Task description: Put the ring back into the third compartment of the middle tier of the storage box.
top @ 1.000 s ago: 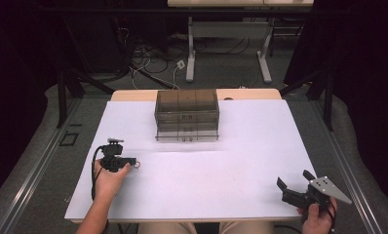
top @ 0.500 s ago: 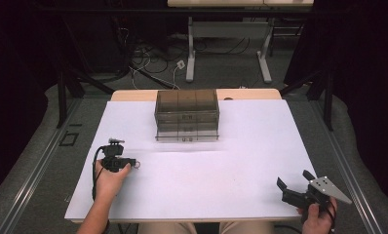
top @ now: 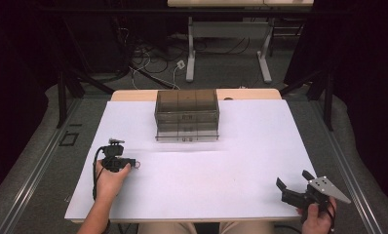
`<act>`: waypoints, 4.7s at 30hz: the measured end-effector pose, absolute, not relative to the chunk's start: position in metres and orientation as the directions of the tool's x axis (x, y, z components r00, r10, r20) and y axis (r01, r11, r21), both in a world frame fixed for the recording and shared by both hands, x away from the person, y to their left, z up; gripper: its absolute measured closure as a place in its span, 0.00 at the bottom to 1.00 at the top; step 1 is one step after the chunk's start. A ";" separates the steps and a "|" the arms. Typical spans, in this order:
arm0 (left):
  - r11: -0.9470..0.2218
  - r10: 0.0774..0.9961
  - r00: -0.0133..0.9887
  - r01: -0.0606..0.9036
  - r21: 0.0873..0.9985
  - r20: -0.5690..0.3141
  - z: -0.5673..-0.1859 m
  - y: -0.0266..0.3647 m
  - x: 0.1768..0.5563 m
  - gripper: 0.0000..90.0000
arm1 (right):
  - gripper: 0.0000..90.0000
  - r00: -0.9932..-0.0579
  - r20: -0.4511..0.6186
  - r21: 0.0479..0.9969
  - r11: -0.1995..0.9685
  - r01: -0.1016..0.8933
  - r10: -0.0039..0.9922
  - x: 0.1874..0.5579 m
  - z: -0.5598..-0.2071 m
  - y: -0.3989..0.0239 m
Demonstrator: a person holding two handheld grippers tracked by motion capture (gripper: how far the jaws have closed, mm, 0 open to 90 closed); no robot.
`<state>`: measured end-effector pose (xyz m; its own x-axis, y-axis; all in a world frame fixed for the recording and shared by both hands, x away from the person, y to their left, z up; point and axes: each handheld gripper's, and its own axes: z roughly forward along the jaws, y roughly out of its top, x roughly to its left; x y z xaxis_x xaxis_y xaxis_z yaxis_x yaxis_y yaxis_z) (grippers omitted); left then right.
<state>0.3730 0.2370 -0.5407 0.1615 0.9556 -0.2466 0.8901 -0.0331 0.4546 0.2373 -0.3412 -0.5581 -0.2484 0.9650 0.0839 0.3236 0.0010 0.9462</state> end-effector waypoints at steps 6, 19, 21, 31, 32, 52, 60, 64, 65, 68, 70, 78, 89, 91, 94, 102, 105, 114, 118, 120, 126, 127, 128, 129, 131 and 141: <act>-0.022 0.958 0.152 0.885 0.465 -0.244 -0.542 0.236 0.373 0.92 | 0.00 -0.248 0.083 0.948 0.001 0.319 0.965 0.238 -0.558 -0.340; -0.022 0.958 0.152 0.884 0.466 -0.243 -0.543 0.236 0.373 0.94 | 0.00 -0.254 0.079 0.948 0.006 0.319 0.964 0.238 -0.559 -0.341; -0.021 0.958 0.151 0.884 0.466 -0.243 -0.543 0.236 0.373 0.95 | 0.00 -0.249 0.090 0.945 -0.003 0.328 0.964 0.237 -0.559 -0.340; -0.022 0.956 0.152 0.890 0.456 -0.252 -0.542 0.237 0.373 0.96 | 0.00 -0.254 0.081 0.948 0.004 0.318 0.964 0.238 -0.559 -0.340; -0.022 0.956 0.152 0.890 0.456 -0.252 -0.542 0.237 0.373 0.96 | 0.00 -0.254 0.081 0.948 0.004 0.318 0.964 0.238 -0.559 -0.340; -0.020 0.958 0.154 0.876 0.482 -0.240 -0.541 0.238 0.372 0.97 | 0.00 -0.254 0.079 0.948 0.006 0.317 0.964 0.238 -0.559 -0.340; -0.021 0.956 0.159 0.876 0.481 -0.247 -0.536 0.239 0.372 0.97 | 0.00 -0.250 0.087 0.945 -0.001 0.326 0.964 0.237 -0.559 -0.340; -0.009 0.958 0.152 0.865 0.502 -0.245 -0.535 0.238 0.372 0.97 | 0.00 -0.253 0.081 0.948 0.004 0.318 0.964 0.238 -0.559 -0.341; -0.009 0.958 0.152 0.865 0.502 -0.245 -0.535 0.238 0.372 0.97 | 0.00 -0.253 0.081 0.948 0.004 0.318 0.964 0.238 -0.559 -0.341; -0.018 0.956 0.160 0.869 0.495 -0.245 -0.531 0.239 0.372 0.97 | 0.00 -0.252 0.087 0.946 0.000 0.325 0.964 0.238 -0.559 -0.340; -0.010 0.958 0.155 0.859 0.512 -0.241 -0.531 0.238 0.372 0.97 | 0.00 -0.253 0.081 0.948 0.003 0.318 0.964 0.238 -0.559 -0.341; -0.007 0.958 0.154 0.853 0.522 -0.240 -0.526 0.239 0.372 0.97 | 0.00 -0.255 0.084 0.948 0.002 0.319 0.963 0.238 -0.559 -0.341; -0.028 0.958 0.176 0.844 0.536 -0.227 -0.514 0.238 0.372 0.97 | 0.00 -0.251 0.085 0.946 0.000 0.323 0.964 0.237 -0.559 -0.340; -0.026 0.959 0.176 0.836 0.548 -0.223 -0.514 0.237 0.372 0.97 | 0.00 -0.252 0.081 0.948 0.003 0.318 0.964 0.238 -0.559 -0.341; -0.037 0.957 0.185 0.839 0.542 -0.221 -0.509 0.237 0.372 0.97 | 0.00 -0.252 0.087 0.946 -0.002 0.323 0.964 0.238 -0.559 -0.340; -0.040 0.956 0.197 0.820 0.571 -0.217 -0.498 0.233 0.373 0.97 | 0.00 -0.254 0.086 0.946 0.001 0.324 0.963 0.238 -0.559 -0.340; -0.046 0.956 0.203 0.817 0.575 -0.212 -0.495 0.232 0.373 0.97 | 0.00 -0.254 0.086 0.947 0.001 0.323 0.963 0.238 -0.559 -0.340; -0.059 0.955 0.224 0.784 0.618 -0.193 -0.479 0.226 0.374 0.97 | 0.00 -0.256 0.087 0.948 -0.001 0.319 0.963 0.238 -0.559 -0.341; -0.060 0.954 0.229 0.778 0.626 -0.194 -0.475 0.224 0.375 0.97 | 0.00 -0.255 0.089 0.947 -0.003 0.320 0.963 0.238 -0.559 -0.340; -0.058 0.952 0.232 0.776 0.629 -0.198 -0.472 0.224 0.375 0.97 | 0.00 -0.256 0.087 0.947 0.000 0.320 0.963 0.238 -0.559 -0.341; -0.047 0.954 0.231 0.746 0.664 -0.192 -0.464 0.221 0.375 0.97 | 0.00 -0.252 0.085 0.947 0.000 0.322 0.964 0.238 -0.559 -0.341; -0.058 0.954 0.236 0.750 0.659 -0.185 -0.462 0.221 0.375 0.97 | 0.00 -0.248 0.082 0.947 0.002 0.321 0.965 0.238 -0.559 -0.341; -0.048 0.954 0.233 0.743 0.667 -0.190 -0.461 0.219 0.376 0.97 | 0.00 -0.248 0.082 0.947 0.002 0.321 0.965 0.238 -0.559 -0.341; -0.052 0.952 0.239 0.742 0.668 -0.192 -0.459 0.219 0.376 0.97 | 0.00 -0.247 0.079 0.948 0.004 0.319 0.966 0.238 -0.559 -0.341; -0.052 0.954 0.238 0.732 0.679 -0.183 -0.456 0.217 0.376 0.97 | 0.00 -0.247 0.079 0.948 0.004 0.318 0.966 0.237 -0.559 -0.341; -0.062 0.950 0.262 0.692 0.719 -0.171 -0.440 0.206 0.377 0.97 | 0.00 -0.244 0.083 0.947 0.000 0.322 0.966 0.237 -0.559 -0.341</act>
<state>0.3769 0.2063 -0.4398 0.2623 0.9497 -0.1710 0.6924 -0.0618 0.7188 0.2373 -0.3411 -0.5588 -0.2441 0.9662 0.0826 0.3215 0.0002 0.9469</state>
